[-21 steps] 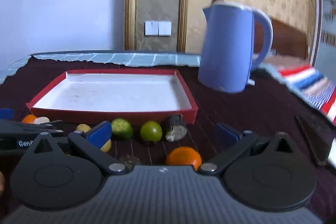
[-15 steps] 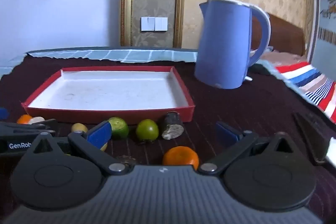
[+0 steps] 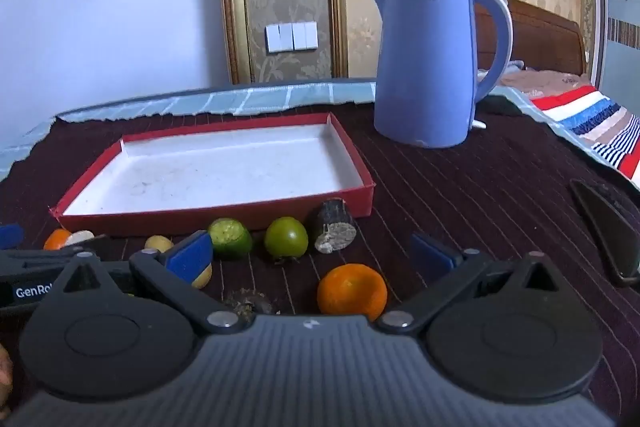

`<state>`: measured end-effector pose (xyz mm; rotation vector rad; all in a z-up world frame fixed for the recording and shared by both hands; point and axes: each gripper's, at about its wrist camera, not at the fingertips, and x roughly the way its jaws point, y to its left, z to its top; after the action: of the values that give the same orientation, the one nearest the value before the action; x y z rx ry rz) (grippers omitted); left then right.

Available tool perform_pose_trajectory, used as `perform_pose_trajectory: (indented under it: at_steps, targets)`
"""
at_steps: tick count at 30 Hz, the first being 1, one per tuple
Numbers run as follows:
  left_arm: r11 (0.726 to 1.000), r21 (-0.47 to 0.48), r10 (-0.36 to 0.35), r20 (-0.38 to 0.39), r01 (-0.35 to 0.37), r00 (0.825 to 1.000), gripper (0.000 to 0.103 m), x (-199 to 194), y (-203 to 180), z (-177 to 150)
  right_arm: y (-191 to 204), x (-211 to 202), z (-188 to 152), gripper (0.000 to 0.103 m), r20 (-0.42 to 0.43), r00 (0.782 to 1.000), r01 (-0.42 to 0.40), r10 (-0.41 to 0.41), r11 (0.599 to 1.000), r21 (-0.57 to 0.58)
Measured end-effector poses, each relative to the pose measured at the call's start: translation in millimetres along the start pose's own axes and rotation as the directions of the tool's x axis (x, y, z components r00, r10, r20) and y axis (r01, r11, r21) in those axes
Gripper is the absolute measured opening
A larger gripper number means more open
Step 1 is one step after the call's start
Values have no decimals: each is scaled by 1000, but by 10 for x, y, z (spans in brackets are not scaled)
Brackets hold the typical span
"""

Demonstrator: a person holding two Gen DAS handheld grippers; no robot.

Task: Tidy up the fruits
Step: 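Move both grippers down toward the row of fruits beside the tray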

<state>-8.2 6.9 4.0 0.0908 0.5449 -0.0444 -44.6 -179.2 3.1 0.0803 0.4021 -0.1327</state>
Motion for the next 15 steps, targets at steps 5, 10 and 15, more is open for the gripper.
perform_pose_trajectory:
  at_steps: [5, 10, 15]
  targets:
    - [999, -24, -22, -11, 21, 1000, 103, 14, 47, -24, 4, -77, -26, 103, -1, 999, -41, 41, 998, -56]
    - [997, -17, -74, -24, 73, 997, 103, 28, 28, -88, 38, -132, -68, 103, 12, 999, -52, 53, 996, -74]
    - [997, -25, -68, -7, 67, 998, 103, 19, 26, -108, 85, -181, -91, 103, 64, 998, 25, -16, 990, -137]
